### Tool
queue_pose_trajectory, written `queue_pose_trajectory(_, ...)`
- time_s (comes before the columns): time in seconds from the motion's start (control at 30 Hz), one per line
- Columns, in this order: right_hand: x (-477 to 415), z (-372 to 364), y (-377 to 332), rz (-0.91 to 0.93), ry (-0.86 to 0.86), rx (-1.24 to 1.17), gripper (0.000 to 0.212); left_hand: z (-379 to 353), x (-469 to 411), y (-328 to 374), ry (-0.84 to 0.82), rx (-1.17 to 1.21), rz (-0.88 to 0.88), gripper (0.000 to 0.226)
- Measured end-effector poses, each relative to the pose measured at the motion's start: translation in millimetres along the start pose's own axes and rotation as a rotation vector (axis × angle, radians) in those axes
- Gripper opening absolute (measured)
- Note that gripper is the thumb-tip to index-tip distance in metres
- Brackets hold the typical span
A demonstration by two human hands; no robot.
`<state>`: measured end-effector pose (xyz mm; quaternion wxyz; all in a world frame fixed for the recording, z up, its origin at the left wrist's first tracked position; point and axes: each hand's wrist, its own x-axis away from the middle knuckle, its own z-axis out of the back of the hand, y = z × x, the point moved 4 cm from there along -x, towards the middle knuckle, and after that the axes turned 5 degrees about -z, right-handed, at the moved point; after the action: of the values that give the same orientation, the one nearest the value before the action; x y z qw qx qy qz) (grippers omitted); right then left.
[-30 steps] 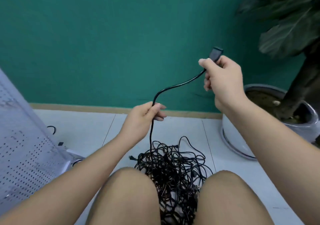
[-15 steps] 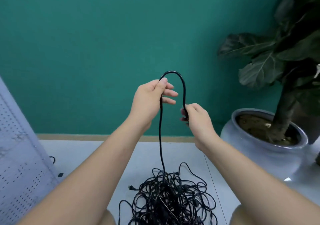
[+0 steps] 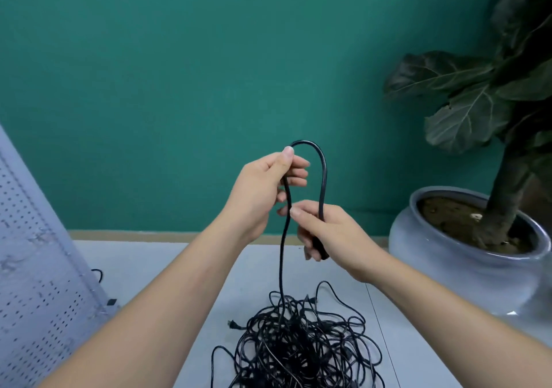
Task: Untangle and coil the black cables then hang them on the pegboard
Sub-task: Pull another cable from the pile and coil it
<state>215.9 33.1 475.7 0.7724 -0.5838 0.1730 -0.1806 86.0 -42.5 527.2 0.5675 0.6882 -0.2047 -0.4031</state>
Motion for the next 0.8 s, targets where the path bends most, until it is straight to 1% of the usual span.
queue_pose_trajectory(0.07,0,4,3,-0.028,-0.006,0.028,0.029,-4,2,-4,-0.029,-0.105,-0.019,0.038)
queue_pose_trajectory(0.13,-1,8,9,-0.064,-0.007,0.057,0.044,-11,5,-8,-0.088,-0.175,-0.020,0.037)
queue_pose_trajectory(0.17,-2,10,12,-0.077,0.011,0.084,0.050,-14,6,-11,-0.114,-0.184,-0.016,0.037)
queue_pose_trajectory(0.23,-4,16,17,-0.069,0.087,0.160,0.054,-16,9,-16,-0.134,-0.173,-0.006,0.037)
queue_pose_trajectory(0.3,-5,24,18,-0.040,0.185,0.164,0.054,-14,13,-26,-0.138,-0.165,0.020,0.038)
queue_pose_trajectory(0.37,-6,34,17,-0.014,0.284,0.059,0.052,-14,19,-41,-0.189,-0.200,0.072,0.040)
queue_pose_trajectory(0.43,-7,45,15,-0.001,0.370,-0.062,0.049,-21,29,-61,-0.305,-0.265,0.174,0.037)
queue_pose_trajectory(0.5,-7,52,13,0.003,0.439,-0.139,0.049,-28,41,-84,-0.449,-0.367,0.270,0.029)
queue_pose_trajectory(0.57,-7,58,12,0.014,0.489,-0.203,0.050,-33,51,-107,-0.541,-0.508,0.285,0.023)
queue_pose_trajectory(0.63,-6,63,11,0.037,0.532,-0.271,0.045,-33,59,-127,-0.547,-0.612,0.292,0.024)
queue_pose_trajectory(0.7,-6,65,10,0.062,0.545,-0.320,0.038,-32,65,-143,-0.540,-0.655,0.312,0.029)
queue_pose_trajectory(0.8,-6,63,10,0.063,0.540,-0.322,0.031,-35,74,-154,-0.566,-0.580,0.364,0.033)
